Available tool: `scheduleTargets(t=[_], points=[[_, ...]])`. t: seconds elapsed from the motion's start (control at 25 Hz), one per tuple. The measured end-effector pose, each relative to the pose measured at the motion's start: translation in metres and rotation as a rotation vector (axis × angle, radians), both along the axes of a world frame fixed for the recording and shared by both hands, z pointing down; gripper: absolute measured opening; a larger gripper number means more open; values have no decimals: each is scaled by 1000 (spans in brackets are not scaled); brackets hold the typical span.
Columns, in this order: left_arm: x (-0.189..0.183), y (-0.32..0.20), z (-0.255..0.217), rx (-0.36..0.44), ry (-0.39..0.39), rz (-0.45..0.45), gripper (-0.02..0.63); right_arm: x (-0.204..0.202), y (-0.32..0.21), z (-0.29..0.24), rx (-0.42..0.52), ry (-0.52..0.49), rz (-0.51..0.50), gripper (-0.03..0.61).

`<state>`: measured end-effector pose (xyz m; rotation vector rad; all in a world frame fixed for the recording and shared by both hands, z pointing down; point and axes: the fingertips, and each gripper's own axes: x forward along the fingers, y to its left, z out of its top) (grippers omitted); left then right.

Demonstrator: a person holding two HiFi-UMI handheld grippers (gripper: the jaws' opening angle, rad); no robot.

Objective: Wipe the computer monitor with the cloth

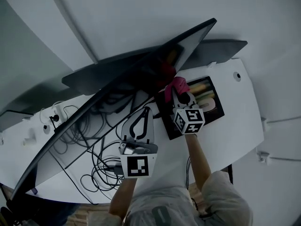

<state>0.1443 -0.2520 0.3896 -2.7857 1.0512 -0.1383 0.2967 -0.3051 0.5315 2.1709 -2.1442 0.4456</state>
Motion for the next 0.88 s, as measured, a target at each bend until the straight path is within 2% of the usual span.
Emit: scheduleTargets(t=[0.24, 0.44, 0.88], points=[[0, -6, 10, -18, -1, -8, 15, -5, -12, 12, -4, -57, -8, 54], [-3, -10, 14, -13, -5, -25, 15, -12, -13, 11, 26, -196, -11, 54], [-13, -6, 12, -26, 43, -49, 15, -35, -10, 11, 17, -295, -59, 54]])
